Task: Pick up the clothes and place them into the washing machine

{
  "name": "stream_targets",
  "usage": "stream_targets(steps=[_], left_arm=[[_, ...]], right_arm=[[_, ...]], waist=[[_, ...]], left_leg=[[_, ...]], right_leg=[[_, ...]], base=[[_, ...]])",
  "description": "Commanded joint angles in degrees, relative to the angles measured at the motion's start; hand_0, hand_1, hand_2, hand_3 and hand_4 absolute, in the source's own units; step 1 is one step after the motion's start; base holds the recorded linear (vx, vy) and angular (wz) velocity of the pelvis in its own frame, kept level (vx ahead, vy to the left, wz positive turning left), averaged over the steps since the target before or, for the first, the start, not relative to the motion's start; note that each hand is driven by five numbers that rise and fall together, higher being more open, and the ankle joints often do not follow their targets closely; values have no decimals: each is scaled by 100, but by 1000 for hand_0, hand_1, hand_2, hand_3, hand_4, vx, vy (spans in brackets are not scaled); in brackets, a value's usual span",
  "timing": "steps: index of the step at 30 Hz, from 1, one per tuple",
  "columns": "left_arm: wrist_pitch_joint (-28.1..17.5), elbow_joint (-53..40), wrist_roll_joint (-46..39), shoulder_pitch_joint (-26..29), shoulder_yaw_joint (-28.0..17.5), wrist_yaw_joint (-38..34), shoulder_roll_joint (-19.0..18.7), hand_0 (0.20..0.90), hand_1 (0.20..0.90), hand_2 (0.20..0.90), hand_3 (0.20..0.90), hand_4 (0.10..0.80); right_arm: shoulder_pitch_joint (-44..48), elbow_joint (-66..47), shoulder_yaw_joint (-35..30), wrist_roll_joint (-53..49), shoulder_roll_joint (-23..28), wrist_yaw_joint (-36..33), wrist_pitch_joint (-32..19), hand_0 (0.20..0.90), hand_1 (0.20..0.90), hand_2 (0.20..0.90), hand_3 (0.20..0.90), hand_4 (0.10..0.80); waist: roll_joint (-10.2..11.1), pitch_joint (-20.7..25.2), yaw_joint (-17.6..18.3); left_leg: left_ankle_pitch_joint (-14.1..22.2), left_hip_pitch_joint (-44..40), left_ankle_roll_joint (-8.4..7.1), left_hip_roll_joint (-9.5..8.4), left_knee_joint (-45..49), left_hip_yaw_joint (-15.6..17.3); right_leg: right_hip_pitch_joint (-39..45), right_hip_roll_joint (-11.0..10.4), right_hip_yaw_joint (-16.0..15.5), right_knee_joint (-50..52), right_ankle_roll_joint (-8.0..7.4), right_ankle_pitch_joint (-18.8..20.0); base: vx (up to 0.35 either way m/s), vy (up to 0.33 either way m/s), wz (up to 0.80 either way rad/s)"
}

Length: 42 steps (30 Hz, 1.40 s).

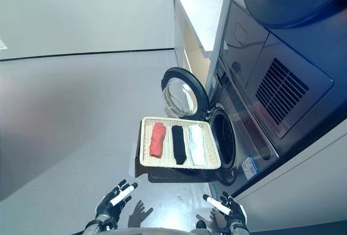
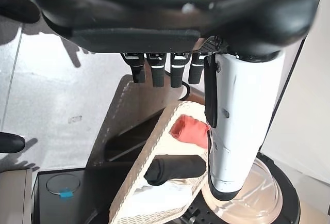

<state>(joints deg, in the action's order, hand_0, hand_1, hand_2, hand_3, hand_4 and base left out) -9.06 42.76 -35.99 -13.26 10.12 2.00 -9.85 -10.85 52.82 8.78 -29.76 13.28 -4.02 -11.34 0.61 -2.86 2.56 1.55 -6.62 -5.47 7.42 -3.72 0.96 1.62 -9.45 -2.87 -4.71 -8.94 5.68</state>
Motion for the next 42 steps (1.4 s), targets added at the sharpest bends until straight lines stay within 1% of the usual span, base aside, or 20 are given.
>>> stream_targets(steps=[1,4,6,9,11,12,13,15,17,21,22,25,27,28,29,30,31,36,40,42], left_arm=[[-398,-339,-83,456,-90,4,-181,900,900,900,900,800],[-425,-318,-149,544,-150,-55,-207,900,900,900,900,800],[-418,-341,-174,616,-160,-84,-218,900,900,900,900,800],[-407,-414,-86,671,-151,-129,-272,900,900,900,900,800],[-387,-419,-83,713,-141,-145,-325,900,900,900,900,800],[-384,-394,-116,733,-166,-167,-336,900,900,900,900,800],[-380,-384,-137,745,-178,-178,-332,900,900,900,900,800],[-390,-378,-142,702,-197,-161,-315,900,900,900,900,800],[-403,-402,-156,642,-207,-133,-317,900,900,900,900,800],[-406,-444,-133,539,-235,-113,-283,900,900,900,900,800],[-399,-436,-112,531,-248,-114,-274,900,900,900,900,800],[-367,-463,-126,420,-238,-110,-206,900,900,900,900,800],[-341,-529,-173,381,-180,-138,-176,900,900,900,900,800],[-316,-446,-122,394,-154,-155,-168,900,900,900,900,800],[-331,-443,-153,372,-137,-146,-153,900,900,900,900,800],[-338,-404,-221,401,-138,-184,-141,900,900,900,900,800],[-346,-338,-281,469,-91,-184,-116,900,900,900,900,800],[-390,-270,-362,649,40,-212,26,900,900,900,900,800],[-424,-194,-417,788,95,-291,90,900,900,900,900,800],[-391,-173,-383,820,153,-299,115,900,900,900,900,800]], right_arm=[[494,-324,-213,-68,154,-80,-392,900,900,900,900,800],[660,-209,-183,-64,109,-93,-351,900,900,900,900,800],[712,-193,-237,-115,84,-122,-346,900,900,900,900,800],[678,-318,-313,-214,48,-158,-360,900,900,900,900,800],[718,-311,-302,-261,34,-176,-360,900,900,900,900,800],[734,-333,-300,-276,28,-198,-356,900,900,900,900,800],[747,-313,-330,-297,16,-214,-350,900,900,900,900,800],[717,-382,-345,-317,25,-183,-352,900,900,900,900,800],[724,-326,-371,-342,41,-171,-353,900,900,900,900,800],[723,-203,-380,-325,0,-209,-350,900,900,900,900,800],[719,-186,-383,-303,-10,-222,-342,900,900,900,900,800],[621,-230,-379,-264,-2,-246,-328,900,900,900,900,800],[539,-326,-361,-278,3,-219,-314,900,900,900,900,800],[505,-270,-349,-280,-13,-190,-323,900,900,900,900,800],[501,-249,-335,-292,-12,-203,-323,900,900,900,900,800],[505,-214,-323,-287,4,-208,-348,900,900,900,900,800],[589,-157,-321,-334,60,-231,-374,900,900,900,900,800],[731,-75,-267,-473,193,-244,-498,900,900,900,900,800],[827,-44,-160,-485,217,-283,-518,900,900,900,900,800],[829,-32,-143,-487,251,-287,-510,900,900,900,900,800]], waist=[[65,79,91],[56,62,27],[70,10,10],[34,-99,88],[-49,-246,166],[-84,-288,180],[-106,-284,202],[-88,-259,302],[25,-230,439],[38,-294,614],[51,-285,637],[96,-206,679],[96,-198,694],[83,-115,700],[83,-80,785],[16,-33,742],[3,-34,737],[-202,58,769],[-295,1,762],[-228,-57,723]], left_leg=[[175,585,266,-375,841,-128],[329,444,422,-526,904,-78],[411,385,545,-676,1008,-92],[510,196,751,-883,1071,-182],[513,120,840,-876,1107,-234],[538,87,850,-860,1120,-223],[592,41,818,-843,1115,-200],[674,-113,747,-865,1034,-264],[773,-335,650,-937,863,-369],[955,-876,523,-799,472,-503],[960,-983,516,-783,407,-515],[987,-1222,472,-687,248,-620],[996,-1341,430,-555,235,-674],[985,-1368,368,-414,242,-679],[936,-1351,340,-337,267,-676],[742,-1305,232,-199,315,-712],[699,-1198,207,-131,374,-726],[130,-896,-13,253,754,-802],[-534,-690,-108,398,1373,-802],[-856,-397,-101,324,2181,-764]], right_leg=[[-75,-63,-205,966,63,-608],[-170,-264,-125,1477,-56,-509],[-369,-414,-14,2066,-113,-102],[-762,-613,186,3147,-5,747],[-1147,-533,279,3777,59,863],[-1286,-567,208,3849,76,804],[-1375,-706,35,3697,72,690],[-1462,-753,-127,3073,27,601],[-1633,-758,-175,1956,-87,639],[-1823,-451,-322,361,-328,1033],[-1886,-367,-433,194,-339,1108],[-1907,-232,-419,346,-316,1220],[-2012,-185,-395,837,-236,1034],[-1955,-95,-420,911,-143,792],[-1978,22,-204,863,-112,802],[-1943,170,-162,991,-57,690],[-1925,270,-151,997,-32,673],[-1890,561,-365,960,117,425],[-1807,775,-334,1169,338,75],[-1539,803,-266,1216,493,-115]], base=[[80,172,0],[80,176,-1],[62,196,1],[63,262,9],[17,209,0],[77,114,10],[157,51,18],[257,-40,30],[343,-116,32],[299,-95,14],[223,-74,-9],[222,-124,-16],[198,-167,1],[202,-190,15],[215,-237,28],[183,-203,47],[152,-215,63],[121,-182,34],[100,-171,0],[100,-161,13]])
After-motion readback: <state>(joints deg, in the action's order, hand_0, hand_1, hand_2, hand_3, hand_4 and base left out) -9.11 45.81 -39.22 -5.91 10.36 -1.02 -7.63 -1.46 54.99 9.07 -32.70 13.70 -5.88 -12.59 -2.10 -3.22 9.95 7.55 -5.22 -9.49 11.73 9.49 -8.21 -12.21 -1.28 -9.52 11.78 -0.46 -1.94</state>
